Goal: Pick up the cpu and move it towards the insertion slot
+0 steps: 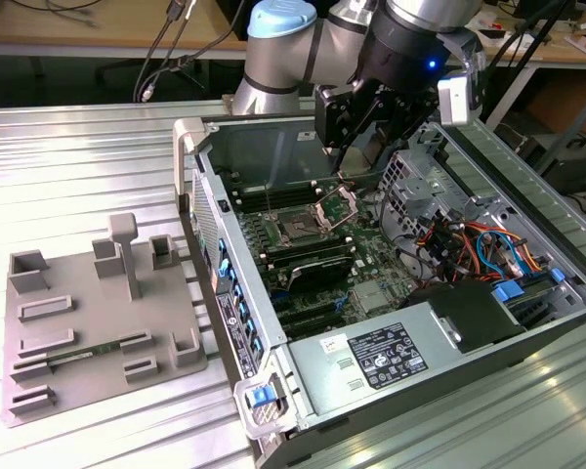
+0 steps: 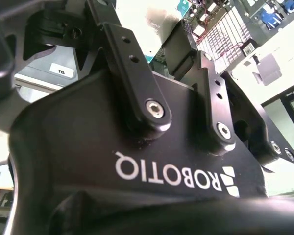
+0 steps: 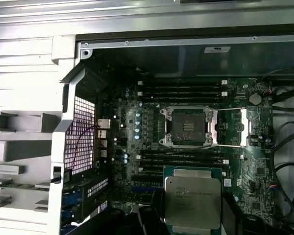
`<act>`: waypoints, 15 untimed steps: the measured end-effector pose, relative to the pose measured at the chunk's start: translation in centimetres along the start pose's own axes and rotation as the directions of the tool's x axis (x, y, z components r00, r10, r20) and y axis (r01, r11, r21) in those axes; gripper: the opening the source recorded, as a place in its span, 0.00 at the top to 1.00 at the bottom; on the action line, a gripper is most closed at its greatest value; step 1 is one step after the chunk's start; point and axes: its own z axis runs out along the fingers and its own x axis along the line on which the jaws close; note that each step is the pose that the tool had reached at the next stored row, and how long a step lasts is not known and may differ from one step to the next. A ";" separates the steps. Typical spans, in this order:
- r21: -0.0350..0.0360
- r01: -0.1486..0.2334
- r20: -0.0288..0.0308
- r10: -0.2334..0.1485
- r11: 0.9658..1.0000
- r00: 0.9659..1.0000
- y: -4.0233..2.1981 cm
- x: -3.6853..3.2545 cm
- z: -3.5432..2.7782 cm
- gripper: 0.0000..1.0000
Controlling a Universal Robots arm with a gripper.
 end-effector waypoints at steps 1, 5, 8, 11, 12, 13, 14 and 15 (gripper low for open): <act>0.000 0.000 0.000 0.000 1.000 1.000 0.02 -0.14 0.02 0.45; 0.000 0.000 0.000 0.000 1.000 1.000 0.08 -0.83 0.10 0.45; 0.000 0.000 0.000 0.000 1.000 1.000 0.12 -1.18 0.14 0.45; 0.000 0.000 0.000 0.000 1.000 1.000 0.16 -1.54 0.18 0.45; 0.000 0.000 0.000 0.000 1.000 1.000 0.19 -1.83 0.21 0.45; 0.000 0.000 0.000 0.000 1.000 1.000 0.21 -2.04 0.24 0.45; 0.000 0.000 0.000 0.000 1.000 1.000 0.23 -2.32 0.27 0.45; 0.000 0.000 0.000 0.000 1.000 1.000 0.25 -2.53 0.29 0.45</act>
